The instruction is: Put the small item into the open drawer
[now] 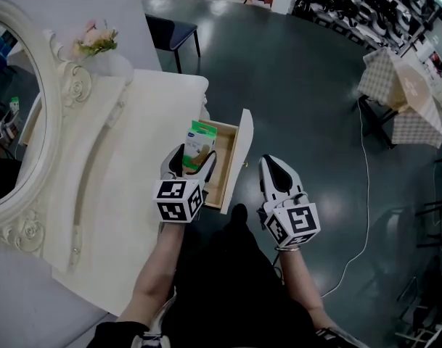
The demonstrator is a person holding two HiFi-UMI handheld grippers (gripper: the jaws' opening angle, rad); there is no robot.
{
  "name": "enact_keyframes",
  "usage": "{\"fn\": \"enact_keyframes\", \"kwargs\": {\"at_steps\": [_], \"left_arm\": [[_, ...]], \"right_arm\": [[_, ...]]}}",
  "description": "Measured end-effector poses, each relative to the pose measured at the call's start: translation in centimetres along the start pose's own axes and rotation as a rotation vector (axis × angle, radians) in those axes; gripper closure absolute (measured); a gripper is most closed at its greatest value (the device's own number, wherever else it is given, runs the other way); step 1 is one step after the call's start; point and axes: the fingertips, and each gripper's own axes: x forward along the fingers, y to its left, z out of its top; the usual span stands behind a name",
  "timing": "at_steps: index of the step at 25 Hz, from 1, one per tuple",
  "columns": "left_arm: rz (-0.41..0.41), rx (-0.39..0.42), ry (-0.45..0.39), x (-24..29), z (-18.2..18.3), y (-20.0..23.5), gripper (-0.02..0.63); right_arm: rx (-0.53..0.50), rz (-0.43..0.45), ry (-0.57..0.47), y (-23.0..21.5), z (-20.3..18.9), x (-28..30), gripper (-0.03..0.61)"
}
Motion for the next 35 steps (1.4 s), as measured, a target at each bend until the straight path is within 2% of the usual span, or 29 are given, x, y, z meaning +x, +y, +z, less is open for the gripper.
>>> {"fn": "enact_keyframes", "kwargs": {"at_steps": [11, 16, 23, 35], "left_arm": [[0.023, 0.0, 0.05, 5.1, -0.3, 0.5, 0.256], [0.034, 0.0, 0.098, 7.8, -1.4, 0.7, 0.256], [0.061, -0.022, 0.201, 11.6, -4.7, 1.7, 0.256], [0.132, 0.005, 0.424, 15.0, -13.3, 4.3, 0.258]], "right_arm": [[0.019, 0.015, 0.0, -3.8, 0.1, 3.3, 0.581], [0.027, 0.029, 0.002, -5.3, 0.3, 4.8, 0.581], [0.031, 0.039, 0.012, -7.4, 0.5, 6.8, 0.581], [0.046, 0.052, 0.044, -9.6, -0.4, 8.1, 0.581]]}}
